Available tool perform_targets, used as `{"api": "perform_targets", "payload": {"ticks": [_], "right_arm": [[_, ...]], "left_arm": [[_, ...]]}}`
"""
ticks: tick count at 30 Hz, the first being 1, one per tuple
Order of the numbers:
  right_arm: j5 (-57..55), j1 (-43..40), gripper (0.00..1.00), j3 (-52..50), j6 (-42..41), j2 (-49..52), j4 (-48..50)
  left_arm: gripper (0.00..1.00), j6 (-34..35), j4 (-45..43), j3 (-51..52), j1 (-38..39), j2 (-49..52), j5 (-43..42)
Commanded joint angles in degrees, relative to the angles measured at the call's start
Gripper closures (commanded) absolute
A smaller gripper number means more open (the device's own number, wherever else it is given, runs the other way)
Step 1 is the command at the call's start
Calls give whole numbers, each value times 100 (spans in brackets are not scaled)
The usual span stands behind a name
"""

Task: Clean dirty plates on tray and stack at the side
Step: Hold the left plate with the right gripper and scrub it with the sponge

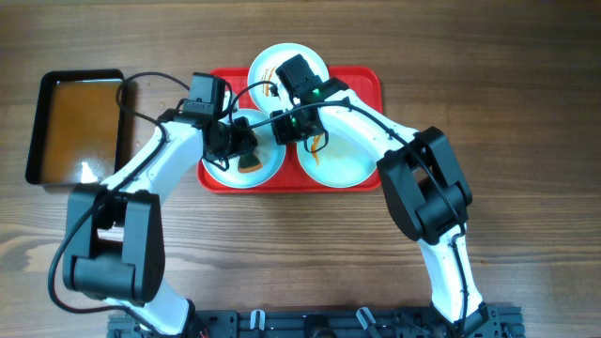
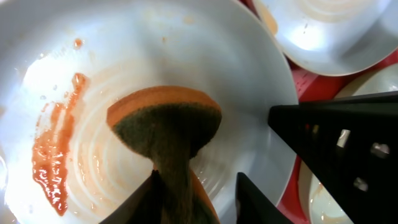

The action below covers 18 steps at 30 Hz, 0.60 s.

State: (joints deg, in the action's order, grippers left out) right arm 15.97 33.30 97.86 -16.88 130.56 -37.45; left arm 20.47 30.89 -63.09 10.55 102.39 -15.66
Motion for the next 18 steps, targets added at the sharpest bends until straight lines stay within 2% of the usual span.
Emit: {"api": "perform_targets", "payload": {"ticks": [1, 7, 10, 12, 14, 18], "right_arm": [[-98, 2, 96, -48, -68, 166, -28], [-98, 2, 96, -48, -68, 166, -13], [-98, 2, 96, -48, -66, 166, -13], [-101, 2, 96, -48, -68, 166, -11], [-101, 2, 96, -48, -68, 166, -11], [-120, 2, 96, -48, -68, 166, -13]], "left_arm": [[70, -9, 44, -15, -26, -114, 81], [71, -7, -229, 407, -26, -111, 376], [80, -7, -334, 409, -26, -111, 376], [81, -4, -398, 413, -26, -85, 378], [93, -4, -415, 413, -26, -37, 378], [96, 101, -455, 413, -26, -22, 376]]}}
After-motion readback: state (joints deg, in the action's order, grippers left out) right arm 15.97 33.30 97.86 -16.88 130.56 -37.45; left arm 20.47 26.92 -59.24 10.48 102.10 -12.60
